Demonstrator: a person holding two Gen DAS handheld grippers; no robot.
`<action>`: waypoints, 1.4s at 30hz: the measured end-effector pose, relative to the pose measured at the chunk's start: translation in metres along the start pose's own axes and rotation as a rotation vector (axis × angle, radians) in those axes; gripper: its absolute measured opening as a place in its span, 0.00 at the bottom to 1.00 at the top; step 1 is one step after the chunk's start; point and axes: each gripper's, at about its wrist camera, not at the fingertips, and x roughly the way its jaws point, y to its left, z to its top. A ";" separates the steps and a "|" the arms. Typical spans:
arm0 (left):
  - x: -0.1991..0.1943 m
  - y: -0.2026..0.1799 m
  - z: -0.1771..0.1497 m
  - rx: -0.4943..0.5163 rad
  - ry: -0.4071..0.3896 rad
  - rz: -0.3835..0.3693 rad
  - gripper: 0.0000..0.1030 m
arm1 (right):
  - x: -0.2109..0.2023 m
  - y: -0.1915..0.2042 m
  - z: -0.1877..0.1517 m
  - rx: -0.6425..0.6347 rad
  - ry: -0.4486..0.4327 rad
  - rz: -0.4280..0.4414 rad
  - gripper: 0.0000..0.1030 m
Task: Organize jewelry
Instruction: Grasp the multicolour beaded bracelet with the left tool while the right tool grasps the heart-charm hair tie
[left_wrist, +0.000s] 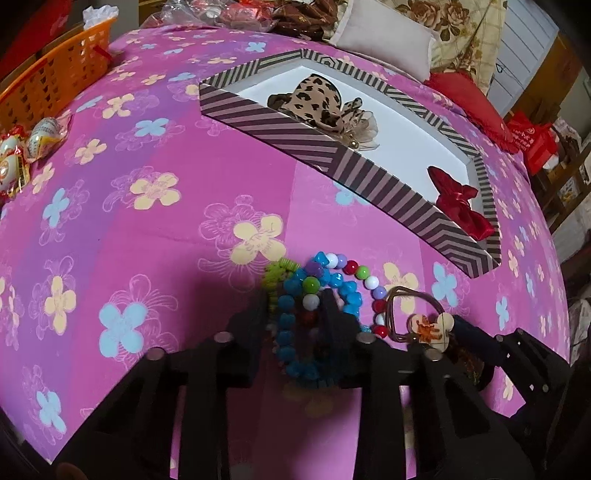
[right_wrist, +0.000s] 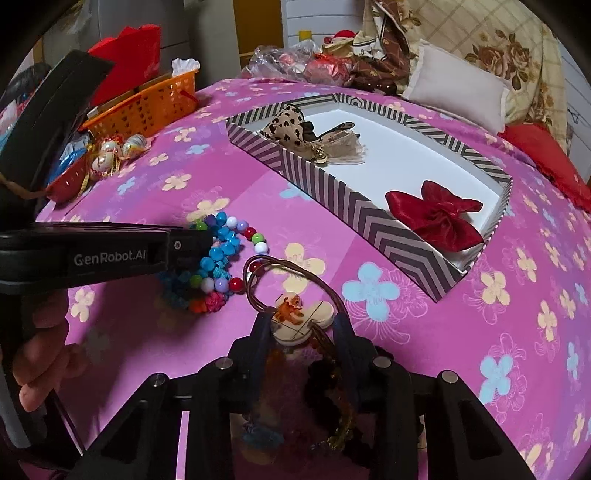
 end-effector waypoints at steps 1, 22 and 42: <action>0.000 -0.001 0.000 0.005 0.000 -0.002 0.17 | -0.002 0.000 0.000 0.006 -0.009 0.003 0.33; -0.057 -0.009 0.018 -0.004 -0.052 -0.145 0.16 | -0.076 -0.023 0.007 0.131 -0.166 0.036 0.32; -0.046 0.024 0.007 -0.074 0.009 -0.056 0.17 | -0.068 -0.014 0.002 0.114 -0.138 0.053 0.32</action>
